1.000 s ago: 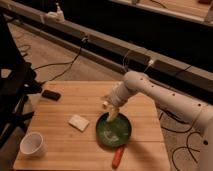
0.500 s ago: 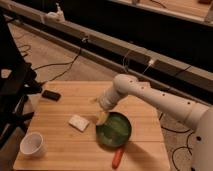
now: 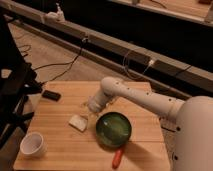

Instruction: Wipe the white sponge on the table

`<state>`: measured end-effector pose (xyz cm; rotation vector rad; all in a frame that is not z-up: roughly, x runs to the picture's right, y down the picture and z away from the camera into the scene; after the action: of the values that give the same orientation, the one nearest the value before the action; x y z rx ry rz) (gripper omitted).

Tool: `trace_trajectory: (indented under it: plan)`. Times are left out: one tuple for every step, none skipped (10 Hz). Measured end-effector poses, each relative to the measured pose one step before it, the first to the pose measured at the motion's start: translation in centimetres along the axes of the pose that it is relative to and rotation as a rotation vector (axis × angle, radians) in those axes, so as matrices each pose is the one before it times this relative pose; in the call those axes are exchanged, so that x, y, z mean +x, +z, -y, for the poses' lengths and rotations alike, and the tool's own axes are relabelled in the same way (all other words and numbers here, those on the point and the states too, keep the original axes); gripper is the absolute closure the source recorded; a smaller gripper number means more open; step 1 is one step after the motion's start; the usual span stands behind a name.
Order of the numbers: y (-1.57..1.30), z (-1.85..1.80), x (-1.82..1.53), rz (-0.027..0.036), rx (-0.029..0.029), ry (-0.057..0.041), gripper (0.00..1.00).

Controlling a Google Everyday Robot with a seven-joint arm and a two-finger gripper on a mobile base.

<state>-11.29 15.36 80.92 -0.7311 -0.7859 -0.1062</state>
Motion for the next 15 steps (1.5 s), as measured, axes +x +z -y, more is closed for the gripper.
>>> trace_trajectory:
  plan:
    - [0.759,0.455,0.221,-0.00113,-0.00454,0.00224,0.2]
    - [0.748,0.323,0.27,0.00125,-0.00355,0.01164,0.2]
    - [0.958,0.166,0.354,0.00612,-0.00694,0.02016,0.2]
    - [1.005,-0.134,0.294,0.0078,-0.0127,0.01762,0.2]
    - [1.32,-0.385,0.235,0.00812,-0.02136,0.01644,0.2]
    - [0.843,-0.255,0.111,0.00435,-0.0146,0.00964,0.2]
    - [0.708,-0.218,0.349,0.00369,-0.01209,0.01488,0.2]
    - [0.556,-0.047,0.47,0.00489,-0.00601,0.01901,0.2]
    - [0.247,0.055,0.294,0.00278,-0.00005,0.00886,0.2]
    - [0.123,0.295,0.289,0.00116,0.00916,0.00497,0.25]
    - [0.027,0.217,0.078,0.00034,0.00657,0.00035,0.31]
    - [0.044,0.344,0.11,0.00058,0.01072,-0.0017,0.44]
    - [0.046,-0.029,0.046,0.0012,-0.00027,0.00026,0.54]
    - [-0.077,0.109,0.048,0.00163,0.00874,-0.00176,0.63]
    - [-0.428,0.017,-0.034,-0.0034,0.00995,-0.00825,0.76]
